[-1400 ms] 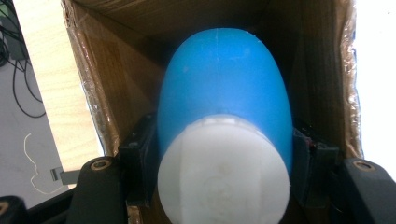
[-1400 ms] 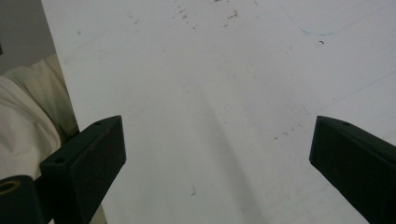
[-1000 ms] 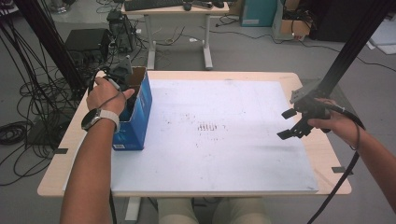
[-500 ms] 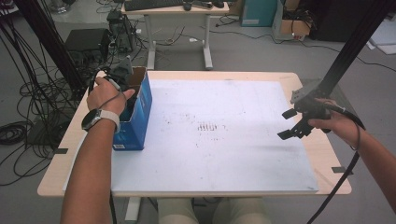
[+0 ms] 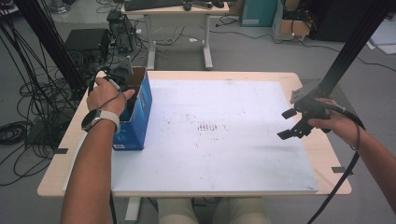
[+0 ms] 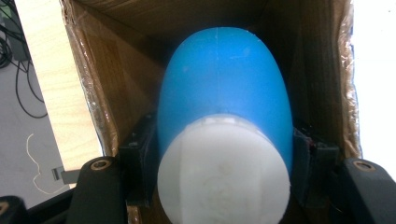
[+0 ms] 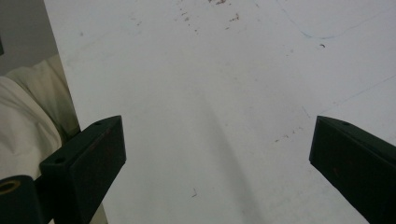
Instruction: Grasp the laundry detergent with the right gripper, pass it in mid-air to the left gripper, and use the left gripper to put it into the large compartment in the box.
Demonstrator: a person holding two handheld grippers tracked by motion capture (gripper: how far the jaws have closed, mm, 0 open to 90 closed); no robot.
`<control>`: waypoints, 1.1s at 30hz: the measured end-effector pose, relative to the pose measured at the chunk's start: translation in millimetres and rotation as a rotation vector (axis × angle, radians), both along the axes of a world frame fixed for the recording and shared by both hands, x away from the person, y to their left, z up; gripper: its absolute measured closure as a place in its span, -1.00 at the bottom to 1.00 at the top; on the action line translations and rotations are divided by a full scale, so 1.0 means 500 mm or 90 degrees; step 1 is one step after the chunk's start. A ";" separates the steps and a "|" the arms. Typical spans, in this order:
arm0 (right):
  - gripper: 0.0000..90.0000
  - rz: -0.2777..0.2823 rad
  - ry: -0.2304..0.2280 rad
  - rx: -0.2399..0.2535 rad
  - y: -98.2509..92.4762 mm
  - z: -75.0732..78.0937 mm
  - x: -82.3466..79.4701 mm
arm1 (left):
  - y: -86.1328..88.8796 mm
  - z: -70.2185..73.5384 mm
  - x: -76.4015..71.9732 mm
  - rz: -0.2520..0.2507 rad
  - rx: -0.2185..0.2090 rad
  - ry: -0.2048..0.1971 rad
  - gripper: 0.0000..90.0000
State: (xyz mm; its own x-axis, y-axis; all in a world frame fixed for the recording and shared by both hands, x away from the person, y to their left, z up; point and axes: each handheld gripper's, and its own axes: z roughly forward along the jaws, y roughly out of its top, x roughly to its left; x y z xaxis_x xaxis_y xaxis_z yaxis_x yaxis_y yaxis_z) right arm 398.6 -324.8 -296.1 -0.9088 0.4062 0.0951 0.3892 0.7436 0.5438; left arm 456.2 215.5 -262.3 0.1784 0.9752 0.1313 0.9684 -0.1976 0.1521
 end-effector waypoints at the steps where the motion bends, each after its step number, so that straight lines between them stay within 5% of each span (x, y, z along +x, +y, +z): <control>1: -0.92 0.005 -0.003 0.002 0.001 0.000 0.001 | -0.001 -0.001 0.000 -0.001 0.003 -0.002 -0.17; 33: -0.92 -0.007 0.014 -0.012 0.003 0.002 -0.003 | 0.001 0.000 -0.002 0.000 0.002 -0.001 -0.17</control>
State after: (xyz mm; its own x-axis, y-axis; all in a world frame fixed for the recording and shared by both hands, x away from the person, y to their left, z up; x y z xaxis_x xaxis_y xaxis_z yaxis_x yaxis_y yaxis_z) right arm 397.0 -323.5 -294.9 -0.9022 0.4177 0.1071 0.4089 0.7497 0.5204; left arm 455.4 216.0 -262.4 0.1780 0.9749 0.1340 0.9681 -0.1979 0.1535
